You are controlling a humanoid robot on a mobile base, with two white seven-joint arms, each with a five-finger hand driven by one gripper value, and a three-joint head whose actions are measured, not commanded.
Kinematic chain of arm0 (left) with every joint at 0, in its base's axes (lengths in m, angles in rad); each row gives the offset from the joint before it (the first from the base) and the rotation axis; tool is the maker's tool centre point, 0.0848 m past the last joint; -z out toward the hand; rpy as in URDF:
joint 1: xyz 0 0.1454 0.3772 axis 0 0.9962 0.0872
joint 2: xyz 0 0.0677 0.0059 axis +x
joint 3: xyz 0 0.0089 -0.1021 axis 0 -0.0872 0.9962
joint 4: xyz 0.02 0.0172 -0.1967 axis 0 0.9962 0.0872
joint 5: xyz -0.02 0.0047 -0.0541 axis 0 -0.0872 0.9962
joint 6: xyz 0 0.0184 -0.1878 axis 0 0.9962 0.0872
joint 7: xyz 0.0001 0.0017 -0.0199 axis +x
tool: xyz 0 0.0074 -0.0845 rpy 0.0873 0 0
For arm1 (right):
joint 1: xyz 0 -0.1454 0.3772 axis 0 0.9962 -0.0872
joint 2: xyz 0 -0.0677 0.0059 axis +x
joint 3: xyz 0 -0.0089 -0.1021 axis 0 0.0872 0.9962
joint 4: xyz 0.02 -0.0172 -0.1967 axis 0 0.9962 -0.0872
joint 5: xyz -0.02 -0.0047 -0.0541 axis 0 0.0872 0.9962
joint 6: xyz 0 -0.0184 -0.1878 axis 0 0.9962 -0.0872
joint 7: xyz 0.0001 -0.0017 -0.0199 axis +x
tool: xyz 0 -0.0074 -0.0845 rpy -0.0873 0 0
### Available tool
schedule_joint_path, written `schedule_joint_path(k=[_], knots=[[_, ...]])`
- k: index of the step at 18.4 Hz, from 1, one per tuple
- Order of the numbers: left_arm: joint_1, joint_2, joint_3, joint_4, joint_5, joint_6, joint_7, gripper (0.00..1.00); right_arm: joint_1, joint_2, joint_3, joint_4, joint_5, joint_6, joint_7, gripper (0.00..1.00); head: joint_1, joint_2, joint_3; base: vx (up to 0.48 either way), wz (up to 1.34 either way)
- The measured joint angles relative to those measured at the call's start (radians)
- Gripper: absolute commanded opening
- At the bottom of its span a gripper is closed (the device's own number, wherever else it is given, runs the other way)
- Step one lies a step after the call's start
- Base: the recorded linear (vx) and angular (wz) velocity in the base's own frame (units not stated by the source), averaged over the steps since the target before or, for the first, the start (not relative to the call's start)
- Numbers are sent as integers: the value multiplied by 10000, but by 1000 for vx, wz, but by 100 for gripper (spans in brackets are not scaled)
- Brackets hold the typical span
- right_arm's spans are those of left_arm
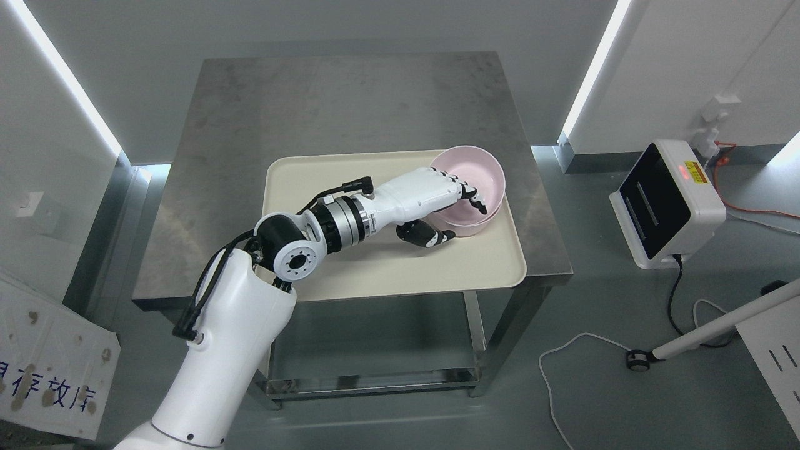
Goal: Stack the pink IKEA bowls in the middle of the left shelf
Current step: 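Grasp the rim of the stacked pink bowls with the left hand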
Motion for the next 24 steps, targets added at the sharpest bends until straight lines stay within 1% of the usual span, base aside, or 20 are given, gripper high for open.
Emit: schedule_joint_path(k=[1,3,7,8,10,16,24], knots=[[-30,0,-63,30,-35,10,-1,35,0,0,0,0,0,1,0,100,0,0,0,0,0],[-69,0,-131,69,-90,12,-12,28,0,0,0,0,0,1,0,100,0,0,0,0,0],[-137,0,-235,132,-139,16,-28,5,0,0,0,0,0,2,0,100,0,0,0,0,0],[-154,0,-253,146,-138,17,-28,3,0,0,0,0,0,3,0,100,0,0,0,0,0],[-182,0,-281,172,-125,43,-28,0,0,0,0,0,0,11,0,100,0,0,0,0,0],[-273,0,-223,248,158,-30,-30,0,0,0,0,0,0,36,0,100,0,0,0,0,0],[-702,0,341,293,1577,13,-73,1,0,0,0,0,0,15,0,100,0,0,0,0,0]])
